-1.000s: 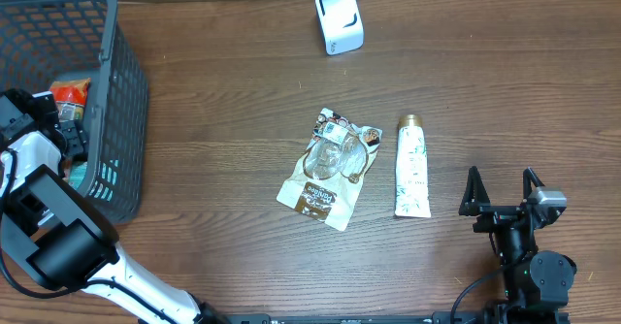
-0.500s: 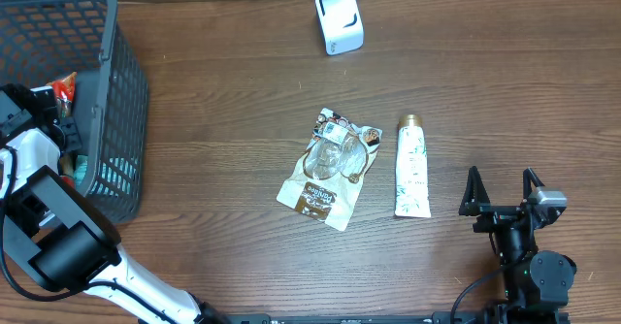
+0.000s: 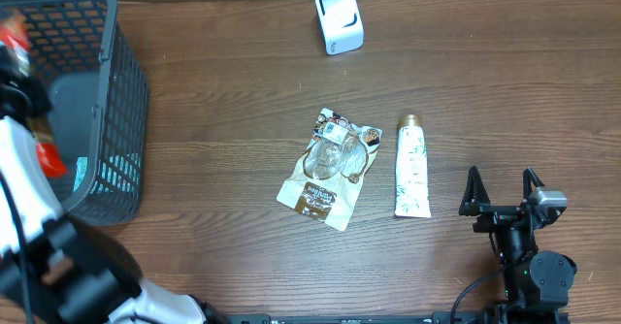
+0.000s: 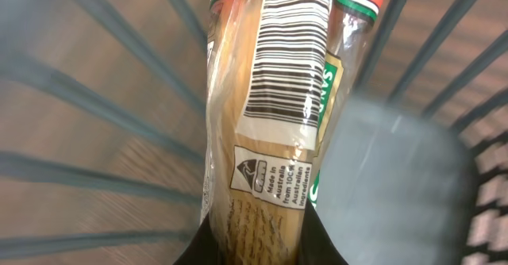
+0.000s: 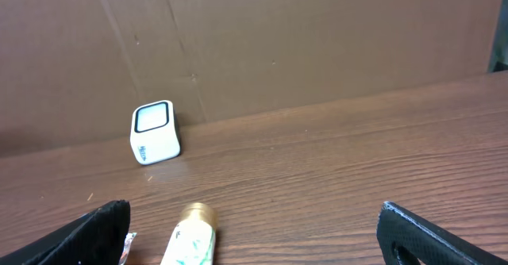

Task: Scan the item barcode
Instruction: 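Reach into the basket and grasp the red-topped pasta package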

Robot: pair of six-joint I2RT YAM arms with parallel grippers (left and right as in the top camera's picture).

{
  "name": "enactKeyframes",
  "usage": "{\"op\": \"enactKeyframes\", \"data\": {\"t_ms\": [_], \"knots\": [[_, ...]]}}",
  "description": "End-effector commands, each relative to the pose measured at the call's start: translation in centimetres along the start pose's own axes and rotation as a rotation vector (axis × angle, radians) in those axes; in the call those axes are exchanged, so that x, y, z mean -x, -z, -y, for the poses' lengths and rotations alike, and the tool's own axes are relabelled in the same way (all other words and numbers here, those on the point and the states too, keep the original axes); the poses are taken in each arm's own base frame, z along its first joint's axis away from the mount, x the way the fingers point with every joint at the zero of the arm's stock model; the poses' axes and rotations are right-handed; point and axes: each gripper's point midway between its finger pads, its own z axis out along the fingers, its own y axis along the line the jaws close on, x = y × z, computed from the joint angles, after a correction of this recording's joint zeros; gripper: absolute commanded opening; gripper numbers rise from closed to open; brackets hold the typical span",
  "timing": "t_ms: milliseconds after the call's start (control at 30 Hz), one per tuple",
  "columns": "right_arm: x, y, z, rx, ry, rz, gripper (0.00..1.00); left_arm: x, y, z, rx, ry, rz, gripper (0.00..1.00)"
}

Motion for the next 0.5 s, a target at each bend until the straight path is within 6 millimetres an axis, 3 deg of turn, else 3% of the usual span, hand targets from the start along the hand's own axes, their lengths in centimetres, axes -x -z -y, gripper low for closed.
{"op": "enactKeyframes", "data": {"t_ms": [0, 200, 333, 467], "knots": [[-0.1, 0.0, 0.2, -0.009, 0.004, 0.005, 1.0, 7.6, 10.2, -1.0, 0.029, 0.029, 0.266, 0.04], [-0.1, 0.0, 0.2, -0.009, 0.004, 0.005, 1.0, 8.7, 14.5, -0.7, 0.009, 0.09, 0.338, 0.04], [-0.1, 0.0, 0.2, -0.009, 0.004, 0.005, 1.0, 9.9, 17.5, 0.9, -0.041, 0.069, 0.406, 0.04], [-0.1, 0.0, 0.2, -0.009, 0.003, 0.005, 1.0, 10.8, 22.1, 3.6, -0.09, 0.034, 0.488, 0.04]]}}
